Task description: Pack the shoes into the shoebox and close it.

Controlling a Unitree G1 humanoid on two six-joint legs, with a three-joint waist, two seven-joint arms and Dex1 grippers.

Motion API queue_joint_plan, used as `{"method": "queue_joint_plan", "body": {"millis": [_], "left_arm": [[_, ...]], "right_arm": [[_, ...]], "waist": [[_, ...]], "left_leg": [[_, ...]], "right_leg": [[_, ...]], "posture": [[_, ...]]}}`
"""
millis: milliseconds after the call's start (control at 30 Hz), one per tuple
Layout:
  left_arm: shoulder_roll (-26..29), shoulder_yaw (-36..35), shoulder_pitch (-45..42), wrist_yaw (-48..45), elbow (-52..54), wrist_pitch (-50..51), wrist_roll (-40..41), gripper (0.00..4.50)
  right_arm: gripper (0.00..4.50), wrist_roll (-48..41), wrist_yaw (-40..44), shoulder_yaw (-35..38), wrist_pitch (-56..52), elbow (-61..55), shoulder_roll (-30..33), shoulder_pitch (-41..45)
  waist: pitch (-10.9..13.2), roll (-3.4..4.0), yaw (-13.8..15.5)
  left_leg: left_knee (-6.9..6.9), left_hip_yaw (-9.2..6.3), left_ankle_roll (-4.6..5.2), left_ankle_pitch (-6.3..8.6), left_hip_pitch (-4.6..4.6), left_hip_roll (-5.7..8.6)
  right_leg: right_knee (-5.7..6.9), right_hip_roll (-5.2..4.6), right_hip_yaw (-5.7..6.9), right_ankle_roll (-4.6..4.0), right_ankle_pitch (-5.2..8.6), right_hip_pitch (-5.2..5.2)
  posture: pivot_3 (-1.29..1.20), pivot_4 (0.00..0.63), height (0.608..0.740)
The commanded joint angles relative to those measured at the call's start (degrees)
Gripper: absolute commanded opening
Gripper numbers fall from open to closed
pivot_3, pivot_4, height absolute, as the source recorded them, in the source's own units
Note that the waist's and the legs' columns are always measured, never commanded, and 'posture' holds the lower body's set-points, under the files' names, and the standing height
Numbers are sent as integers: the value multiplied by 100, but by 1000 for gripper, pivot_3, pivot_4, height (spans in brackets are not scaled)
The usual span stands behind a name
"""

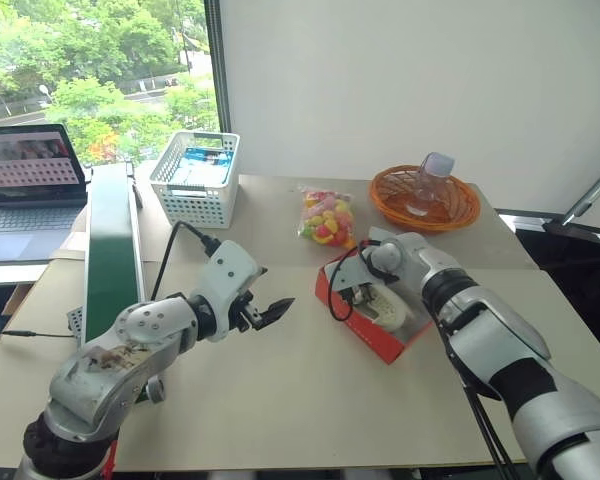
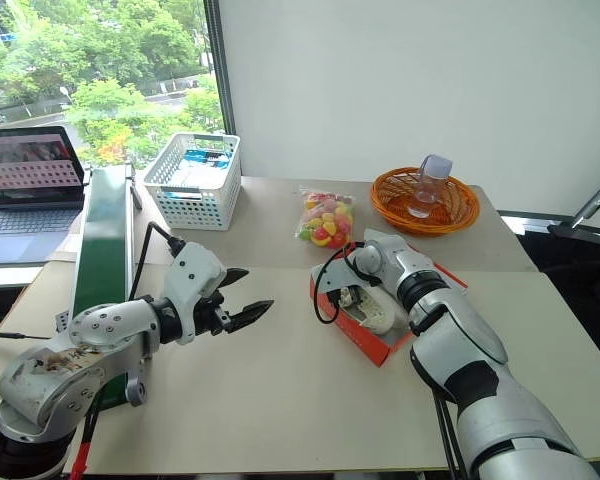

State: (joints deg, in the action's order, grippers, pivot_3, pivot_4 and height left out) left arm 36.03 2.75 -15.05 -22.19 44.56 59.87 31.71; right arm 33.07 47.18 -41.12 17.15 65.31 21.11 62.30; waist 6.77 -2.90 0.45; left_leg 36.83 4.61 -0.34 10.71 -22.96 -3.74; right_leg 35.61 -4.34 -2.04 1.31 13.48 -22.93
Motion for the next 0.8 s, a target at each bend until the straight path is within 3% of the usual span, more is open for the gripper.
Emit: {"method": "queue_joint_plan", "body": {"millis": [33, 267, 600, 800], "left_arm": [[8, -50, -81, -43, 164, -112, 2, 3690], [-11, 23, -159, -112, 76, -166, -44, 3690], [-6, 58, -197, -194, 31, -203, -62, 3690], [-11, 97, -240, -236, -29, -235, -87, 3690]], "right_arm": [[514, 462, 52, -241, -68, 470, 341, -312], [514, 277, 132, 55, -135, 21, 512, -199], [514, -531, 1121, 1085, -1006, -1058, 727, -325], [514, -1218, 1746, 1725, -2017, -1940, 779, -535]], "waist": [[0, 9, 1], [8, 22, -6], [19, 28, -21], [30, 28, -45]], "left_leg": [[0, 3, 1, 1, -17, -2], [-15, 20, 2, 1, -54, -8], [-15, 25, 13, -5, -40, -5], [-51, 39, 71, -30, -145, 3]], "right_leg": [[-6, -2, 5, 0, 0, -9], [-21, -9, 15, -4, -3, -32], [4, -9, 22, -4, -9, -36], [28, 8, 21, 15, -15, -127]], "posture": [[0, 150, 740], [0, 150, 740], [0, 150, 740], [0, 150, 740]]}}
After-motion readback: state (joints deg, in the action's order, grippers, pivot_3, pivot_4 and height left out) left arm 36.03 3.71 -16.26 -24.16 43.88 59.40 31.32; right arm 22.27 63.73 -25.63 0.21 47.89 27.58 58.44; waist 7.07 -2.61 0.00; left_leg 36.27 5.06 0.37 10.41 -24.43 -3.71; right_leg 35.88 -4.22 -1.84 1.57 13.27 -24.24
